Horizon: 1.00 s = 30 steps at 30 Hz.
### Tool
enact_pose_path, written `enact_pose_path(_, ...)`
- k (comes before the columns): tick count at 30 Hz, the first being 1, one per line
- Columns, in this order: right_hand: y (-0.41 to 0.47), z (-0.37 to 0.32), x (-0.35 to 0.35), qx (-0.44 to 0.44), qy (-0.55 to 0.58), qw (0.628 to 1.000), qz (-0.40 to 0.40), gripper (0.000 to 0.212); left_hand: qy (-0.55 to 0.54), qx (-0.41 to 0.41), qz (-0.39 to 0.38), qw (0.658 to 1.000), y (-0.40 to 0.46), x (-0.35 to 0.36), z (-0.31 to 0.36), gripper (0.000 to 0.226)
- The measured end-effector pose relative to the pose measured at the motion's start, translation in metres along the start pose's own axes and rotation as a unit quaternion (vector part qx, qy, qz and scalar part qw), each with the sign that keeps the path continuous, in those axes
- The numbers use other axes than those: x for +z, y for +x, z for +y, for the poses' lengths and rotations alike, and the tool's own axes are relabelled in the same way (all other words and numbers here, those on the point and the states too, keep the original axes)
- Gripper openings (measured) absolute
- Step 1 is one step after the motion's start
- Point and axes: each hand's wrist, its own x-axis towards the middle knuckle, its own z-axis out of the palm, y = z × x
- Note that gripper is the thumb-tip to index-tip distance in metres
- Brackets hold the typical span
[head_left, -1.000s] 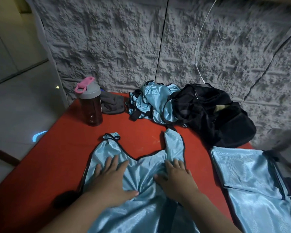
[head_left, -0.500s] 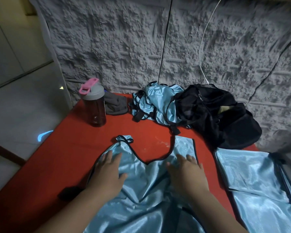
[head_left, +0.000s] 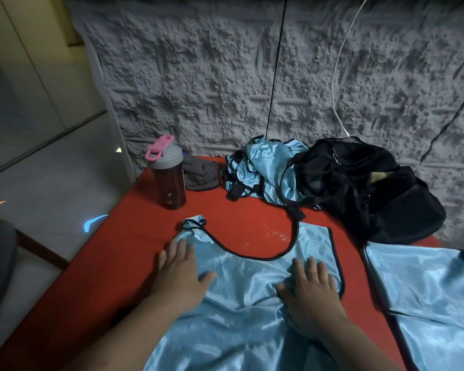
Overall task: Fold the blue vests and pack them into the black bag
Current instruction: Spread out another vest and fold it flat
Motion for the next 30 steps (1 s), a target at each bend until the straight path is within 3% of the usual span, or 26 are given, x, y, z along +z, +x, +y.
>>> enact_pose_path(4, 0.002, 0.003, 0.000, -0.002, 0.003, 1.000, -0.005, 0.083, 0.028, 0.229, -0.076, 0.970, -0.018, 0.019, 0.036, 0.086)
enact_pose_path(7, 0.003, 0.005, 0.000, -0.010, 0.010, 1.000, -0.002, 0.080, 0.007, 0.297, -0.080, 0.952, -0.020, 0.021, 0.041, 0.082)
enact_pose_path(10, 0.000, 0.005, -0.003, -0.020, -0.006, 1.000, -0.011, 0.084, -0.114, 0.254, -0.045, 0.959, -0.017, 0.012, 0.034, 0.075)
enact_pose_path(13, -0.001, 0.002, -0.004, -0.023, -0.027, 0.999, -0.012, 0.084, -0.083, 0.158, 0.046, 0.983, -0.008, 0.010, 0.029, 0.076)
enact_pose_path(16, 0.001, 0.001, 0.000, -0.009, -0.007, 1.000, 0.003, 0.083, -0.037, 0.067, -0.006, 0.997, 0.008, 0.010, 0.034, 0.096)
enact_pose_path(21, 0.005, 0.005, 0.004, -0.006, -0.007, 1.000, -0.008, 0.088, 0.021, 0.106, -0.086, 0.990, 0.021, 0.006, 0.050, 0.095)
enact_pose_path(25, 0.006, 0.004, 0.002, -0.009, -0.023, 1.000, -0.016, 0.091, 0.045, 0.231, -0.111, 0.966, 0.019, 0.014, 0.060, 0.081)
enact_pose_path(28, 0.005, 0.004, 0.000, -0.019, -0.032, 0.999, -0.025, 0.087, 0.005, 0.269, -0.079, 0.960, 0.021, 0.018, 0.060, 0.074)
enact_pose_path(30, 0.005, 0.005, 0.001, -0.012, -0.017, 0.999, -0.026, 0.089, -0.067, 0.196, 0.015, 0.978, 0.027, 0.019, 0.057, 0.064)
